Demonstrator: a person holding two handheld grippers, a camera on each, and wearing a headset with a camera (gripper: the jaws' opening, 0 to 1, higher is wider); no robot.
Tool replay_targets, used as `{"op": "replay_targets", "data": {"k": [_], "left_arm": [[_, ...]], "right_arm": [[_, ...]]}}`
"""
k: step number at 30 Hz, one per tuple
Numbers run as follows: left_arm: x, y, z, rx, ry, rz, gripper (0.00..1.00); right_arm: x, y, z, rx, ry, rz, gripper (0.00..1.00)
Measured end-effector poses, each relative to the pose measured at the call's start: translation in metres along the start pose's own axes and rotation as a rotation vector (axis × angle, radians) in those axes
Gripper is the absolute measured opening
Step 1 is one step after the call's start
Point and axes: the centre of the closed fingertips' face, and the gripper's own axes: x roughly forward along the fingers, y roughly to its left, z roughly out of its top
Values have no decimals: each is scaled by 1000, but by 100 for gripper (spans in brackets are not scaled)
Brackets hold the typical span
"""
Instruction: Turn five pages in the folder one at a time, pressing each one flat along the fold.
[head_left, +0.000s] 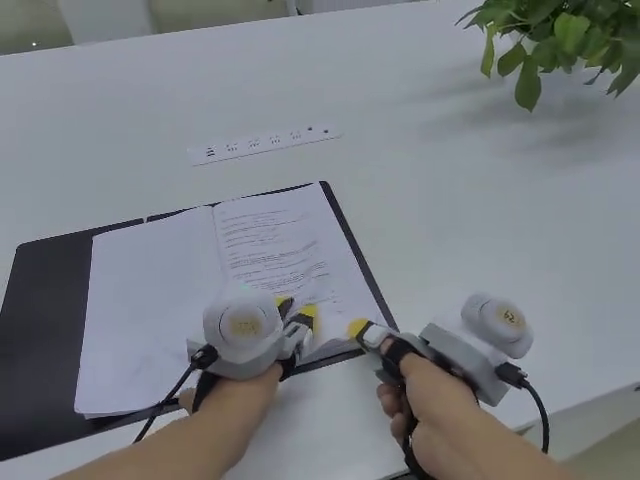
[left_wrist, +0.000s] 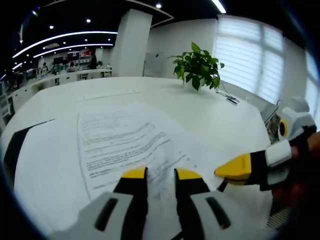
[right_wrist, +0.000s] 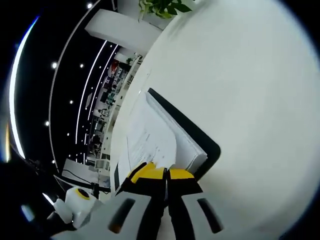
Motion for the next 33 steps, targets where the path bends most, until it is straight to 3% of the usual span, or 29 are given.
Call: {"op": "replay_targets", "data": {"k": [2,5,8,12,19,25,29,33], "left_arm": [[-10,4,-2,1,23,6,22],[-28,14,0,2,21,22,29],[-52,31,-7,-29,68,67,47],[-83,50,-7,-28,39,102,47],[-147,89,-9,-69,-7,174,48],[-195,118,-13,-130,-51,252,47],[-215,127,-14,-156,-71,285,47],[-231,133,-15,-172,-93,307,46]], "right_arm": [[-2,5,0,-14,-10,14,0],[-6,16,2,-28,-32,51,0],[-11,30,1,-70,-35,95,0],[-18,48,1,-130,-47,132,0],[-25,88,-9,-321,-54,208,0],[-22,128,-31,-488,-24,277,0],[-14,154,-54,-598,12,330,0],[-4,175,-81,-658,62,376,0]]}}
